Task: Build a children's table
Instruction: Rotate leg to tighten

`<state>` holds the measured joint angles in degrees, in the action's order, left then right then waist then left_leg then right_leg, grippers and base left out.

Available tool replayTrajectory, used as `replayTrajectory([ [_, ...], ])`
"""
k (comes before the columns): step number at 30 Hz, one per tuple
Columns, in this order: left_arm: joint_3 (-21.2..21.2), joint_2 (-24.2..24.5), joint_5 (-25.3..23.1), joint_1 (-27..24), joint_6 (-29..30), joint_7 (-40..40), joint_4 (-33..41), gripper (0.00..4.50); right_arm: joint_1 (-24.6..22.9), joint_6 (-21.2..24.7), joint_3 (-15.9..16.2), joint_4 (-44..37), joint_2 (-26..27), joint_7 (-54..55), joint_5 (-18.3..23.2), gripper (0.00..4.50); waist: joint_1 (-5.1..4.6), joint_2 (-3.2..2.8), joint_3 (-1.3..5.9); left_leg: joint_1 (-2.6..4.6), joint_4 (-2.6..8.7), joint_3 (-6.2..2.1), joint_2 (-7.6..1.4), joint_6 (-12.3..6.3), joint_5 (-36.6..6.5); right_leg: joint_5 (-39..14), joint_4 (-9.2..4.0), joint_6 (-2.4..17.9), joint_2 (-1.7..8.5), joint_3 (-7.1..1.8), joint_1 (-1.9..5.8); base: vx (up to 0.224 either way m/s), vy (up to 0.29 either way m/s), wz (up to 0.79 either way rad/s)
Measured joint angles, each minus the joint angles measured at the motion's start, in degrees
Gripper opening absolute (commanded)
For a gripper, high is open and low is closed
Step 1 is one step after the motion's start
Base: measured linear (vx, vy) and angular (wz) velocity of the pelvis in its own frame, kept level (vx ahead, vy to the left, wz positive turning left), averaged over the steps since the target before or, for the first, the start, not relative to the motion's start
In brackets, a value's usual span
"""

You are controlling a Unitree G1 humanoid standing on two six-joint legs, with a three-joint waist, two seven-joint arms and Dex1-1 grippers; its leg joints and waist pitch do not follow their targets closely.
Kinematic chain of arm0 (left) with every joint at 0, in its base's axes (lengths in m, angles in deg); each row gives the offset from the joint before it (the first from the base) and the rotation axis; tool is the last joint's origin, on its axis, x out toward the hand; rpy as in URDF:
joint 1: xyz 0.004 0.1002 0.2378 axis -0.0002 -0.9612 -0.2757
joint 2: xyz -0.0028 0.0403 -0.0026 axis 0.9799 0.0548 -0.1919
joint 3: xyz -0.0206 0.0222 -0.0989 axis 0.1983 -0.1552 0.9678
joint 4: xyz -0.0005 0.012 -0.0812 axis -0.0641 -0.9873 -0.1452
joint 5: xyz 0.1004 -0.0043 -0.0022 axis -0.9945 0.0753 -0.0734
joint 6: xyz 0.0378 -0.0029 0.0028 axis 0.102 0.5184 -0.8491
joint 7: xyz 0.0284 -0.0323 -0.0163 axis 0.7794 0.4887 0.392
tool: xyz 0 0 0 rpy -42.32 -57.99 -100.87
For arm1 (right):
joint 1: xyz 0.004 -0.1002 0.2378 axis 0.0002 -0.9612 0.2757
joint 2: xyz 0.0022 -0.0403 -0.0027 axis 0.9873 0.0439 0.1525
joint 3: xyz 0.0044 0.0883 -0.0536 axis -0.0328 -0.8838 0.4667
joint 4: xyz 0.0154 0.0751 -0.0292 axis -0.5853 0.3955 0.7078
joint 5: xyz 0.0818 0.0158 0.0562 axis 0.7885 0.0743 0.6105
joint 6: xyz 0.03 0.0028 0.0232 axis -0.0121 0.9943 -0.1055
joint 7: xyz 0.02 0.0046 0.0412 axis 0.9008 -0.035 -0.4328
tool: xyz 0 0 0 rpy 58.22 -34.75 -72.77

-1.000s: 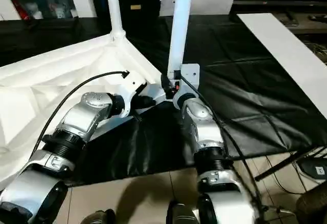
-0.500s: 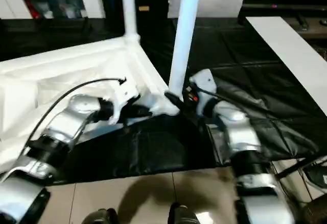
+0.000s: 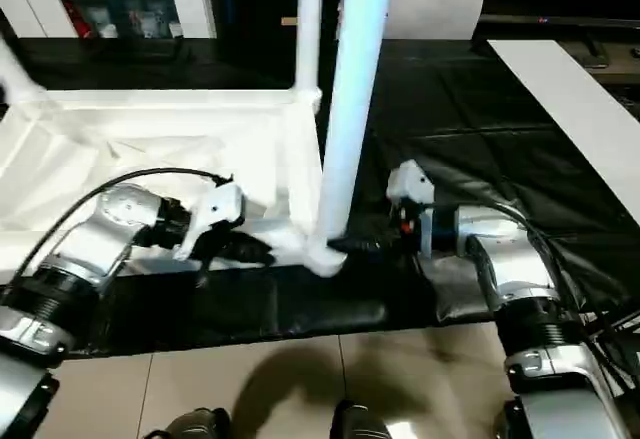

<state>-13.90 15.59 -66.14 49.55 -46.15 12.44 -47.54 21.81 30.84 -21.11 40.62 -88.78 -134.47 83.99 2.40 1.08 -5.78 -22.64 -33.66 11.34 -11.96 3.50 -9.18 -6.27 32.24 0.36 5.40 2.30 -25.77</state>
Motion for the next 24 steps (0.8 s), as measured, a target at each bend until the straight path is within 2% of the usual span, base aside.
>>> replayTrajectory([
  [2,-0.17,0.24,0.00,0.00,-0.41,-1.02,0.04,0.00,0.35,0.42,0.54,0.03,-0.01,-1.68,0.10,2.88,0.09,0.00,0.00,0.00,0.00,0.00,0.00,0.00,0.00,0.00,0.01,0.00,0.00,0.00,0.00,0.000,0.000,0.00],
  [5,-0.46,0.28,0.23,-0.02,-0.59,-1.90,0.10,0.00,0.48,0.48,1.42,0.04,0.00,-3.44,0.40,2.78,0.42,0.00,0.00,0.00,0.00,0.00,0.00,0.00,0.00,0.00,0.01,0.00,0.00,-0.01,0.00,0.000,0.000,0.00],
  [8,-0.61,0.16,0.33,-0.01,-0.83,-2.14,0.12,0.00,0.54,0.48,1.78,0.14,0.10,-4.24,0.40,2.45,0.76,0.01,0.00,0.00,0.00,0.02,0.00,0.00,0.00,0.00,0.01,0.01,0.01,-0.02,0.00,0.000,0.000,0.00],
  [15,-0.71,0.13,0.36,-0.02,-1.25,-2.59,0.12,0.00,0.62,1.31,2.11,0.17,0.19,-5.45,0.61,1.98,0.94,0.00,0.00,0.01,0.02,0.03,-0.01,0.00,0.00,0.03,0.05,0.05,0.00,0.01,0.00,0.000,0.000,0.00],
  [19,-0.71,0.18,0.42,-0.02,-1.25,-2.96,0.12,0.00,0.56,2.09,2.27,-0.15,0.09,-5.71,0.88,1.90,1.00,0.00,0.00,0.00,0.02,0.03,-0.01,0.00,0.00,0.01,0.06,0.01,0.00,0.00,0.00,0.000,0.000,0.00],
  [24,-0.02,-1.02,0.90,-0.24,1.49,-1.89,0.21,0.00,-2.24,4.61,1.07,-3.89,0.50,-2.73,1.63,1.89,1.16,0.00,0.00,0.01,0.01,0.04,0.00,0.00,0.00,0.00,0.06,0.00,0.01,-0.04,0.01,0.000,0.000,0.00],
])
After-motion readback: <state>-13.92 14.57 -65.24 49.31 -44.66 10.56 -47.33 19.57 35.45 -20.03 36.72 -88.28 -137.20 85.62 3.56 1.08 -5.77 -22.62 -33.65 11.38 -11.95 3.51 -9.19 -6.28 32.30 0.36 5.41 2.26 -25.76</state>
